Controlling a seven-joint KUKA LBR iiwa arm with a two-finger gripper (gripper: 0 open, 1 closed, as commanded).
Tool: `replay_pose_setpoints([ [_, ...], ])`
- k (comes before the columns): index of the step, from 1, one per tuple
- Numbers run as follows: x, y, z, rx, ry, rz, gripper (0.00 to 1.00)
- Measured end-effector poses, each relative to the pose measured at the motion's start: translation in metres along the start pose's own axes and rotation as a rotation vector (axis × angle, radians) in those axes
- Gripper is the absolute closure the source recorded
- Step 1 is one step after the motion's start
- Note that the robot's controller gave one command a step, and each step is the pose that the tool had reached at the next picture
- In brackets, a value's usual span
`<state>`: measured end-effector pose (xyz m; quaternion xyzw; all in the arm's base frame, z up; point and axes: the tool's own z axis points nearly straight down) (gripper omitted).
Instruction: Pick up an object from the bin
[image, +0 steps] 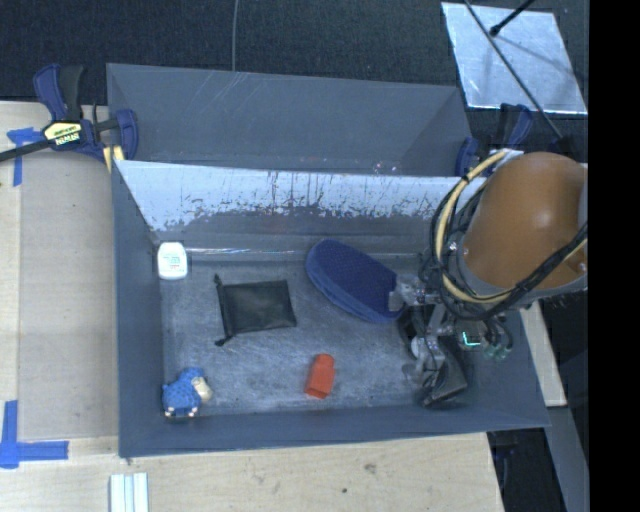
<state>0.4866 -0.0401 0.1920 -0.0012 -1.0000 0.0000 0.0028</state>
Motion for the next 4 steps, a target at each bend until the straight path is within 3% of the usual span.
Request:
replay_pose_setpoints([
  [1, -0.065, 0.014, 0.1, 0.0, -0.007, 0.2, 0.0],
  [2, -0.132, 0.008, 0.121, 0.001, -0.005, 0.266, 0.0],
  [3, -0.13, 0.009, 0.12, 0.0, -0.001, 0.263, 1.0],
  [4, -0.136, 0.007, 0.122, -0.001, 0.013, 0.299, 1.0],
])
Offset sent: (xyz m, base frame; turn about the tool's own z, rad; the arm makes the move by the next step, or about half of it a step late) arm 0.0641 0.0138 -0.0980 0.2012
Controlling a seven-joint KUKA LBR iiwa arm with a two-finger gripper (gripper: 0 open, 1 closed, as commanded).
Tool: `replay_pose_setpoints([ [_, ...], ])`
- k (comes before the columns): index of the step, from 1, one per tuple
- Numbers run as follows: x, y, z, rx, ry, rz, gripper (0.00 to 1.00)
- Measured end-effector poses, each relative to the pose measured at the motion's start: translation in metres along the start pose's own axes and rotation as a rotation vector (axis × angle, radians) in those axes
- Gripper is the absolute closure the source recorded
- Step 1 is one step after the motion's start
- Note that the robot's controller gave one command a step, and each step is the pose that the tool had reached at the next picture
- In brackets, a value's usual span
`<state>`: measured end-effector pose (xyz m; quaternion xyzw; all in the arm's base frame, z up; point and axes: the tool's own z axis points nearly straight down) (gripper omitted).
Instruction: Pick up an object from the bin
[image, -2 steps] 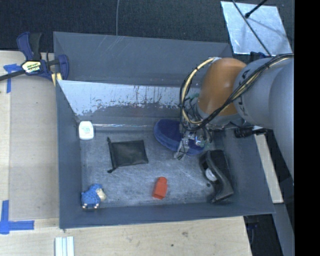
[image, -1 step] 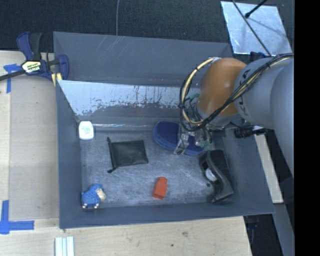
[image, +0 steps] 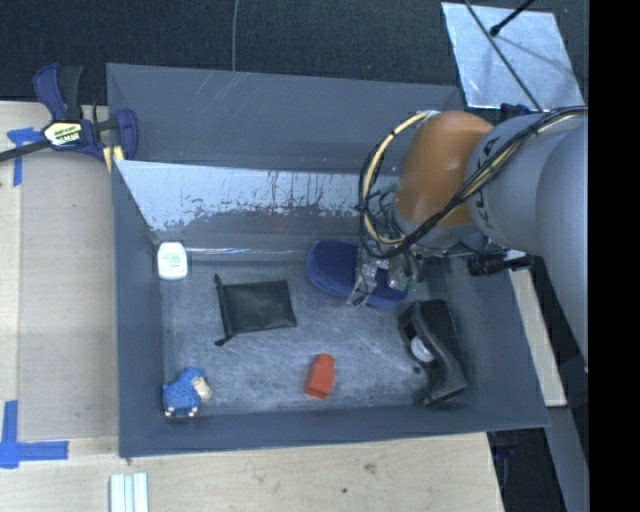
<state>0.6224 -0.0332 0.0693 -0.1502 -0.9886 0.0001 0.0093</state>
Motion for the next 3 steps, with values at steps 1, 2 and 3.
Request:
replay_pose_setpoints([
  [1, 0.0, -0.0001, 0.0, 0.0, 0.0, -0.001, 1.0],
  [2, 0.0, -0.0003, 0.0001, 0.001, 0.0, -0.001, 1.0],
  [3, -0.0013, -0.0032, 0.0002, -0.002, 0.0, 0.0, 1.0],
])
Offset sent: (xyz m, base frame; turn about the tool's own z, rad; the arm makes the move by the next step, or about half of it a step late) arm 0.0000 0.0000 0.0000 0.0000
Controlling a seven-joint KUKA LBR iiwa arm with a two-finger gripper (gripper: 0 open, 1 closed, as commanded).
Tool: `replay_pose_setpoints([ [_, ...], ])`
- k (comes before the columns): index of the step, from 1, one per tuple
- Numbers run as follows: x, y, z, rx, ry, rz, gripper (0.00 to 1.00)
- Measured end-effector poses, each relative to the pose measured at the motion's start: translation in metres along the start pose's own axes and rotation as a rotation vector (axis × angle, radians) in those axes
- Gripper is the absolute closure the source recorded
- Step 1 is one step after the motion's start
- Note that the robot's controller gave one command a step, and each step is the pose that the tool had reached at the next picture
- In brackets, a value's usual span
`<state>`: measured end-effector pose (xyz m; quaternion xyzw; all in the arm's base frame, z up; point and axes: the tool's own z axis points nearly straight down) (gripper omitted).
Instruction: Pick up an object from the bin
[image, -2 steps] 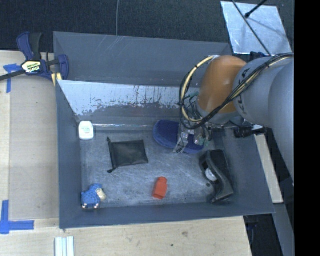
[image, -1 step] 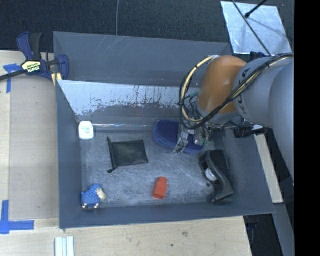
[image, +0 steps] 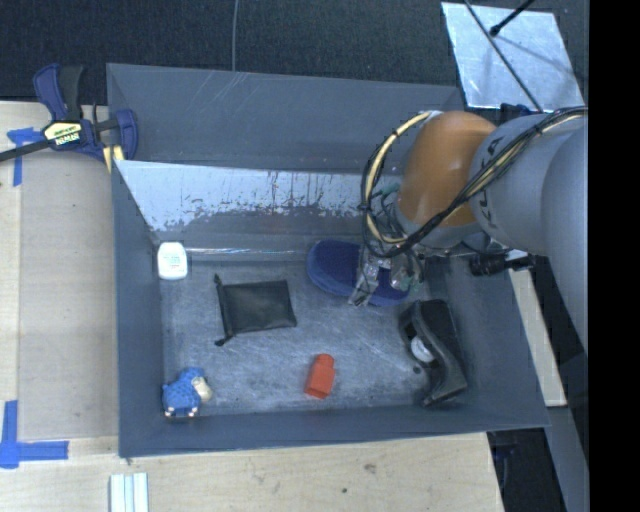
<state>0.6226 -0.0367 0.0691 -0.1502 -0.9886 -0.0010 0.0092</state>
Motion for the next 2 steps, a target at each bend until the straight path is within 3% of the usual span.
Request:
replay_pose_setpoints([
  [1, 0.0, 0.0, 0.0, 0.0, 0.0, 0.01, 1.0],
  [2, 0.0, -0.006, -0.111, -0.002, -0.031, -0.028, 1.0],
])
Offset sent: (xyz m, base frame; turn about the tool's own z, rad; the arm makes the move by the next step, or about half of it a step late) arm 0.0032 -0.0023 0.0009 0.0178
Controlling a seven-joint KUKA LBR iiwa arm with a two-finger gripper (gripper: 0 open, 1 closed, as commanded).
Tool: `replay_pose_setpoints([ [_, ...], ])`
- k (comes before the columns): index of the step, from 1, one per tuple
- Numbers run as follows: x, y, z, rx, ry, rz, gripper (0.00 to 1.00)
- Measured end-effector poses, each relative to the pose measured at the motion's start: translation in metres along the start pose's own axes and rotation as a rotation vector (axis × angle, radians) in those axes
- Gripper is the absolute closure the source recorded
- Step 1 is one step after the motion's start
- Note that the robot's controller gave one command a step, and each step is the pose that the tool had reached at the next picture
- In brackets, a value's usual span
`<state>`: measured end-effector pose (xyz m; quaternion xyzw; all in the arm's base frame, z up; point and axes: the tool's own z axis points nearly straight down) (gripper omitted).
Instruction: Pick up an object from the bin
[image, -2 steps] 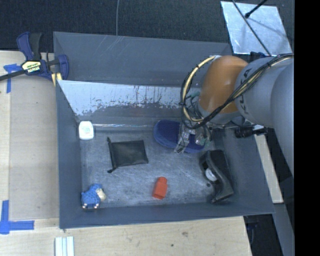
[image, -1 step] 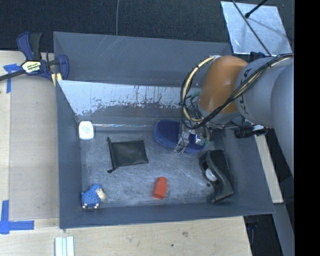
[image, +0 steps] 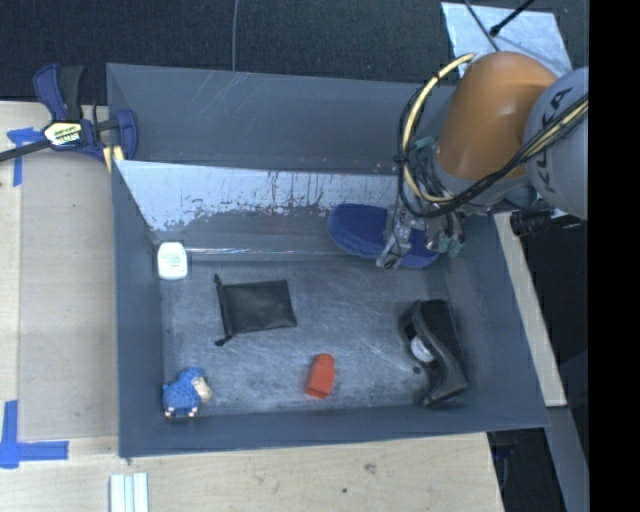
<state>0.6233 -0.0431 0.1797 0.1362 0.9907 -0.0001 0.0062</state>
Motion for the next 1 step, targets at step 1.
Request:
replay_pose_setpoints([
  [1, -0.0014, -0.0089, -0.0691, 0.0, 0.0, 0.012, 1.0],
])
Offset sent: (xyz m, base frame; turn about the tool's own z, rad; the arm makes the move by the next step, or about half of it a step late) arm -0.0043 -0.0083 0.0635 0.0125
